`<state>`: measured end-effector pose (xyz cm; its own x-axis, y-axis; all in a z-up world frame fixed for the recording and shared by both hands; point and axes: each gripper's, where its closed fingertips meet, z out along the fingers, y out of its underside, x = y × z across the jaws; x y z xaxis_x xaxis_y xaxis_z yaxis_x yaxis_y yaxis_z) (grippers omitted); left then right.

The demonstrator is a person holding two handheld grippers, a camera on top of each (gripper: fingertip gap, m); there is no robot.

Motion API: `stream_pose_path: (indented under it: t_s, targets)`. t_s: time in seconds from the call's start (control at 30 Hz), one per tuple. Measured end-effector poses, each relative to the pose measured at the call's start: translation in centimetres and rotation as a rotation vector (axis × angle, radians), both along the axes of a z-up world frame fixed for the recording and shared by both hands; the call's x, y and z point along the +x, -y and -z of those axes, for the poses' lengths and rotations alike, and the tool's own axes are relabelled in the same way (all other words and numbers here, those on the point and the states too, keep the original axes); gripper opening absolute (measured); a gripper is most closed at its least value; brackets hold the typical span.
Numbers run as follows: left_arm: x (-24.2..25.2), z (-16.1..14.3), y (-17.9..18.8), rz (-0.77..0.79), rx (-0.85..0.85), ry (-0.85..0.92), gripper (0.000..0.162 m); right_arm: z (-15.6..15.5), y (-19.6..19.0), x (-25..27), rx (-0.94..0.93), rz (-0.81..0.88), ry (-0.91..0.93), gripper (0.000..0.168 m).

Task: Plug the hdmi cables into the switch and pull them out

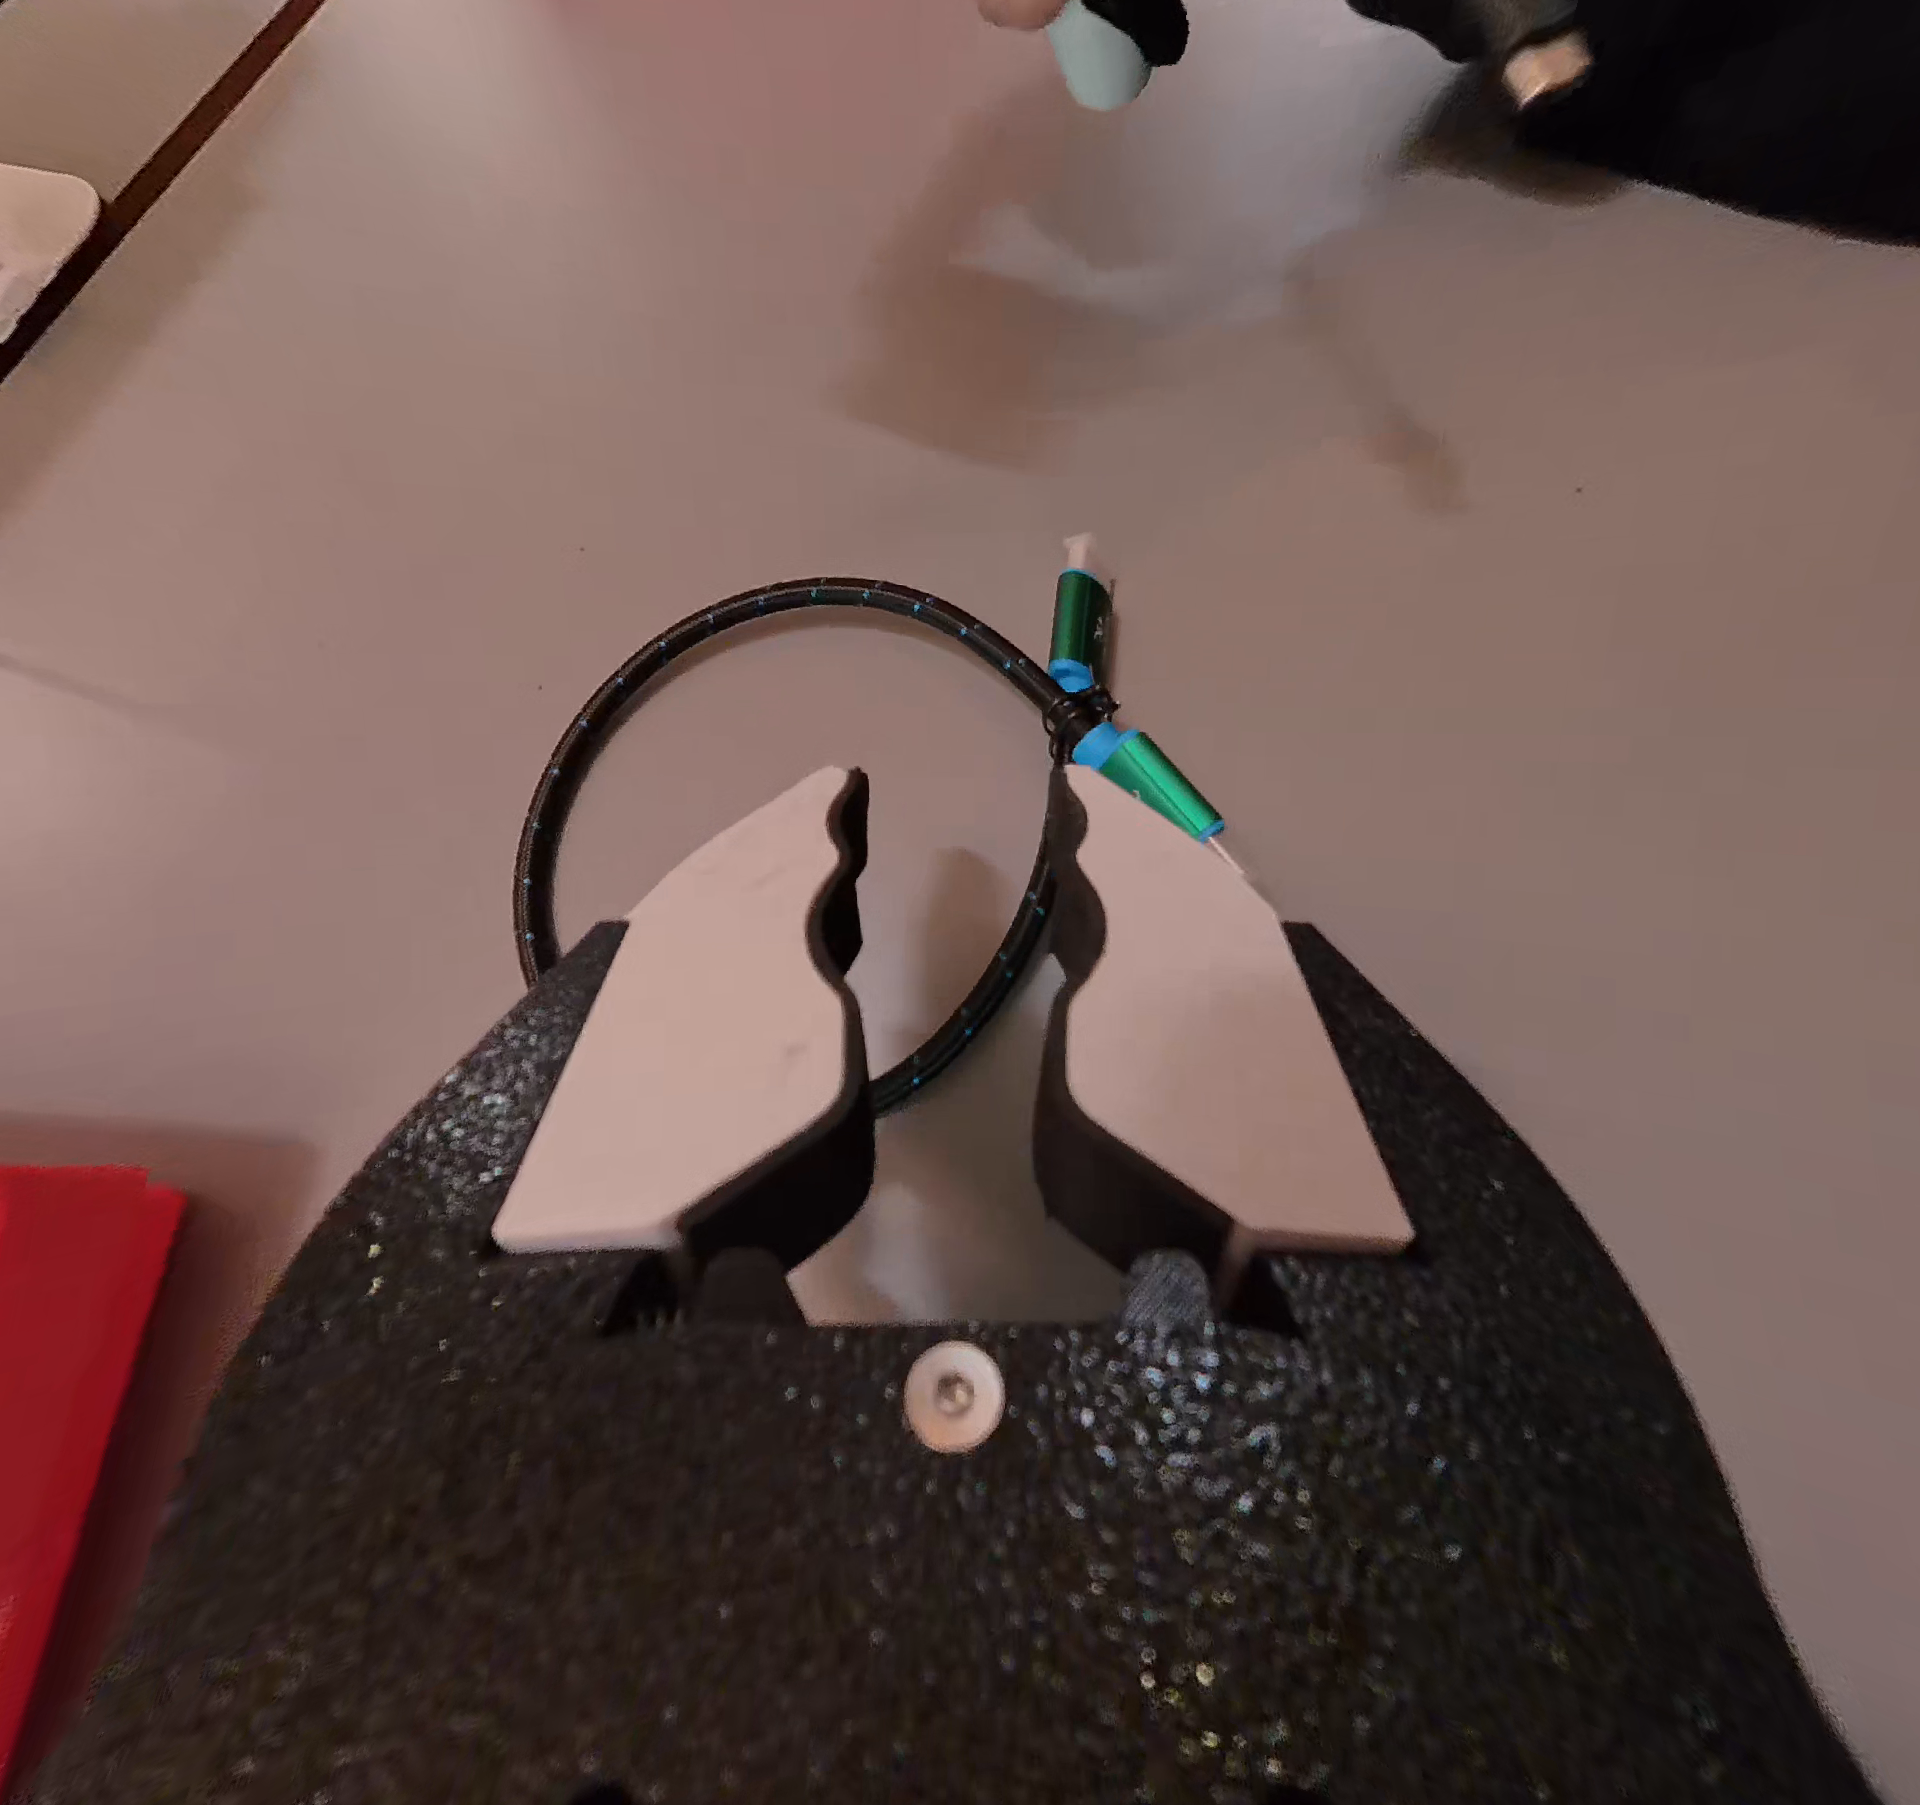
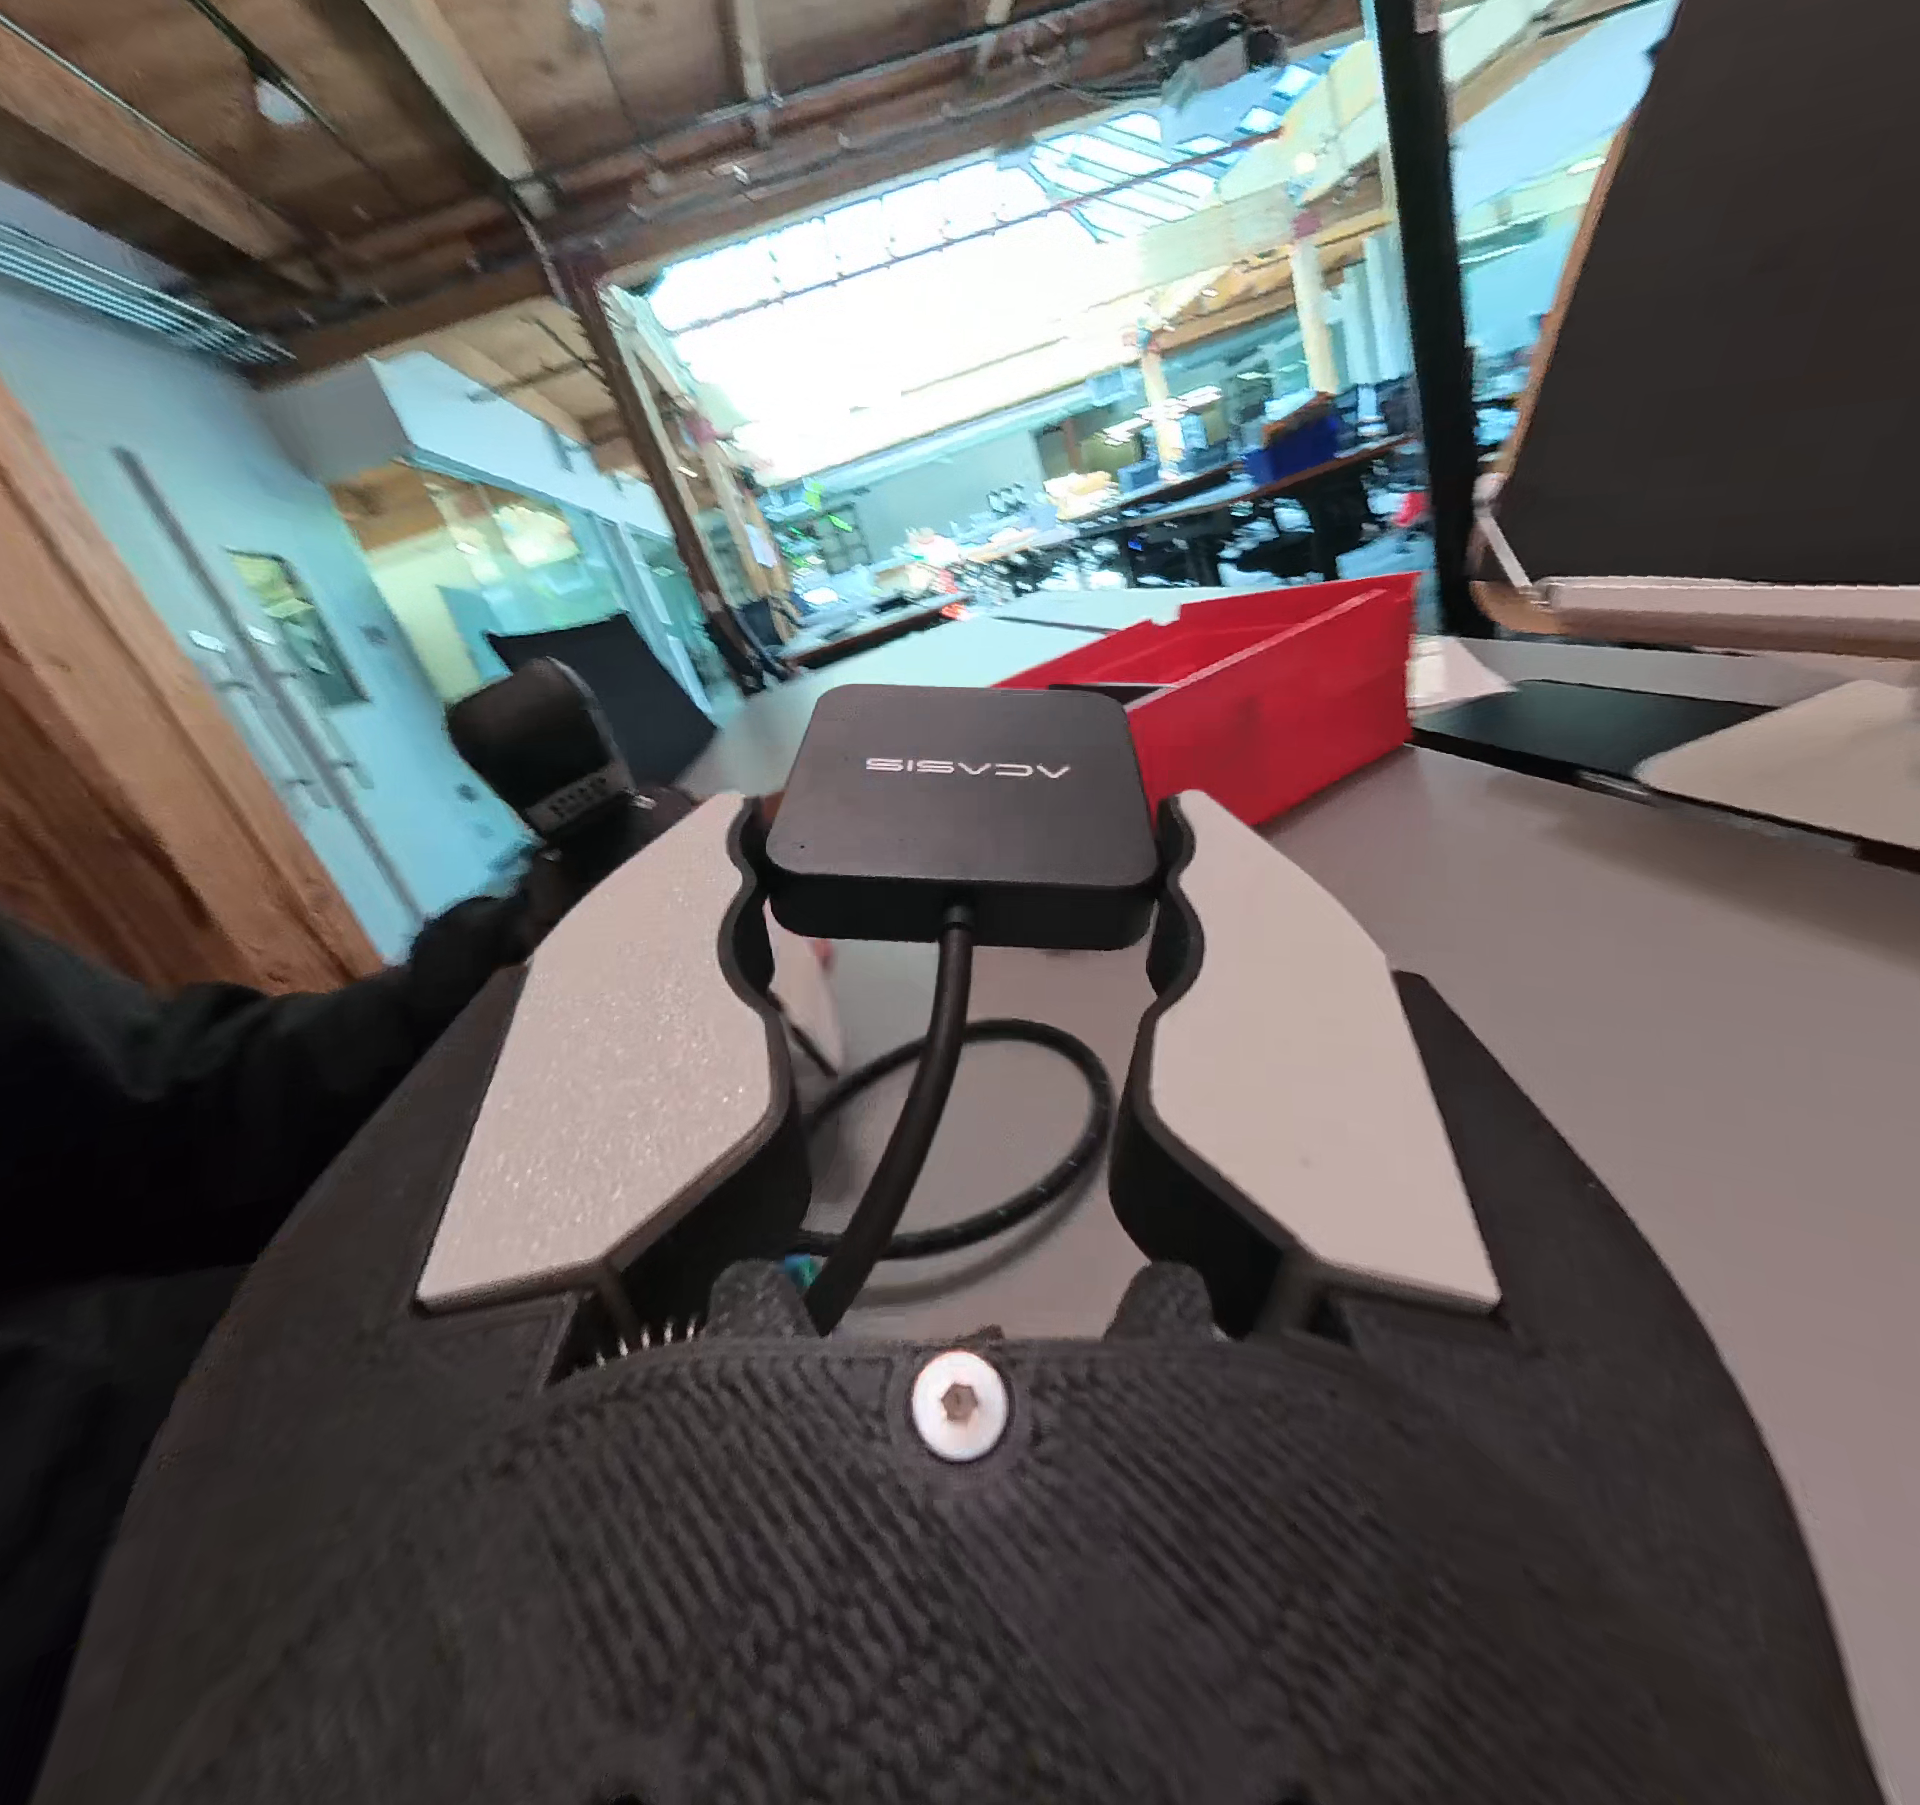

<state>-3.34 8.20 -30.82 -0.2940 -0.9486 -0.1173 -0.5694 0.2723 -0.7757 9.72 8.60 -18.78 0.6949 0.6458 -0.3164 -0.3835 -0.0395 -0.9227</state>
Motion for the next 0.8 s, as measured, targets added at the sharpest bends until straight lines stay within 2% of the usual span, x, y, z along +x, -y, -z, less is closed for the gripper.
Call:
stream_pose_path:
  t_s: [0.07, 0.13, 0.2, 0.37, 0.5, 0.63, 0.73, 0.8]
  targets:
    - [0.0, 0.1, 0.0, 0.0, -0.006, -0.003, 0.032, -1.2, 1.0, -0.8, 0.038, -0.127, -0.12, 0.072]
    - [0.1, 0.1, 0.1, 0.001, -0.006, -0.001, 0.031, -4.2, 3.8, -1.1, 0.154, -0.377, -0.362, 0.072]
    - [0.0, -0.2, 0.0, 0.0, -0.003, 0.008, 0.031, -6.4, 6.1, 0.0, 0.264, -0.53, -0.539, 0.072]
    - [0.1, -0.5, -0.2, -0.016, -0.025, 0.027, 0.031, -7.3, 8.5, -0.3, 0.379, -0.63, -0.511, 0.073]
    - [0.1, -0.4, -0.2, -0.017, -0.022, 0.024, 0.03, -7.4, 9.1, -1.0, 0.398, -0.664, -0.485, 0.073]
    - [0.1, -0.3, -0.3, -0.016, -0.009, 0.02, 0.03, -6.8, 7.4, -1.0, 0.355, -0.541, -0.445, 0.072]
    - [0.0, -0.4, -0.6, -0.028, -0.003, 0.02, 0.03, -4.3, 3.6, -0.6, 0.263, -0.18, -0.185, 0.072]
    - [0.0, -0.6, -0.6, -0.034, -0.009, 0.027, 0.029, -3.0, 2.1, -0.2, 0.213, -0.031, -0.025, 0.072]
